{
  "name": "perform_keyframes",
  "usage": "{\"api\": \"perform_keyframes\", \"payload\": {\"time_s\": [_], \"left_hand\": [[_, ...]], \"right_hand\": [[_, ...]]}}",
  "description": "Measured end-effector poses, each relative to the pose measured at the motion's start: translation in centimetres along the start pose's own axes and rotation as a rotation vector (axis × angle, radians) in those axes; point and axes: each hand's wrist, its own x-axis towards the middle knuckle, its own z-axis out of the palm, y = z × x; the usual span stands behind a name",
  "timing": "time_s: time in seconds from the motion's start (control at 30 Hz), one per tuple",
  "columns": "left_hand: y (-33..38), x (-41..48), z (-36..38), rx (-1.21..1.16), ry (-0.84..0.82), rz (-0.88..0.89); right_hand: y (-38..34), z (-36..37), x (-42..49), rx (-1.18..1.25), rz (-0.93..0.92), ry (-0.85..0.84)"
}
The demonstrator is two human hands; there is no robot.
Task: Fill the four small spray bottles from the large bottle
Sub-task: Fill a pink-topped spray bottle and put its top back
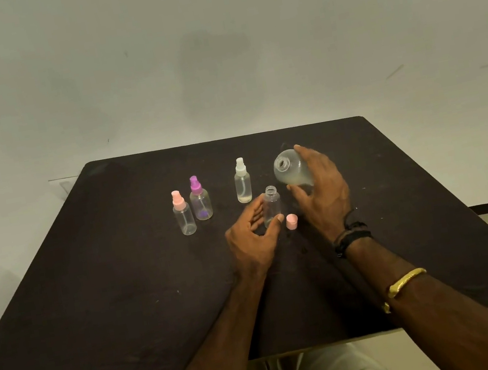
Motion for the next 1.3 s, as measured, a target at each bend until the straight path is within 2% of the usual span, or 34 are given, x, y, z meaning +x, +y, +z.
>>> {"api": "perform_keyframes", "payload": {"time_s": [0.17, 0.4, 1.3], "left_hand": [[0.0, -0.1, -0.1, 0.012, -0.016, 0.015], [0.1, -0.2, -0.1, 0.021, -0.014, 0.021], [-0.1, -0.1, 0.0, 0.016, -0.053, -0.012]], "right_hand": [[0.7, -0.3, -0.3, -0.124, -0.144, 0.001], [1.5, -0.6, -0.1, -0.196, -0.237, 0.034], [2.4, -1.0, 0.8, -0.251, -0.344, 0.071]]}}
